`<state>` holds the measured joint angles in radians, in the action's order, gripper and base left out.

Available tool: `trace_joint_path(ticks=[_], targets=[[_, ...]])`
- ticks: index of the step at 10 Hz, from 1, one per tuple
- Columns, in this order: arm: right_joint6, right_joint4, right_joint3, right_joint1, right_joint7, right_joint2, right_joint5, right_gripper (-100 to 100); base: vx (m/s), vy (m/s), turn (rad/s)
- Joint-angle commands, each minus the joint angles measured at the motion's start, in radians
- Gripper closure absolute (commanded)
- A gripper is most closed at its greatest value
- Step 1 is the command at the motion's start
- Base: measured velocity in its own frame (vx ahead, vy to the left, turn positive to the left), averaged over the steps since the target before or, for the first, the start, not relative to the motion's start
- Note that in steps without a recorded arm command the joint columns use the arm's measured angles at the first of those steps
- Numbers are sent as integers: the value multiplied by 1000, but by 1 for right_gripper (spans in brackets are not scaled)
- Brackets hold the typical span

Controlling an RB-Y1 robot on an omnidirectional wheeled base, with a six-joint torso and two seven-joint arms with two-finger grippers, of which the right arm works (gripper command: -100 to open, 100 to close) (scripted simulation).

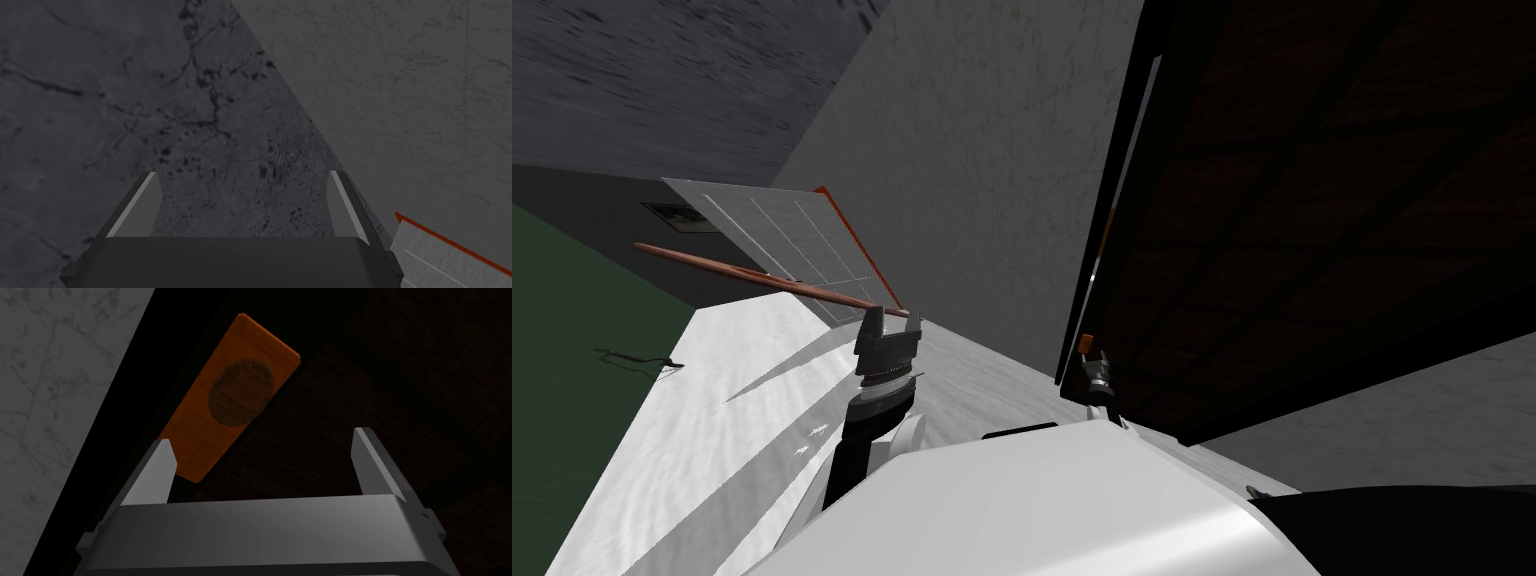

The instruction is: Pull the door open

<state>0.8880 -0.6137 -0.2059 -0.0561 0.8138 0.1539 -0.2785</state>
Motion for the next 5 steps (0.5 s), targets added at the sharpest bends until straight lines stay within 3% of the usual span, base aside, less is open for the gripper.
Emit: trace_joint_path(ticks=[1, 5], targets=[[-4, -6, 2, 0, 28, -3, -9, -100, -36, -7, 24], [-9, -7, 17, -13, 147, -19, -59, -100, -54, -11, 48]])
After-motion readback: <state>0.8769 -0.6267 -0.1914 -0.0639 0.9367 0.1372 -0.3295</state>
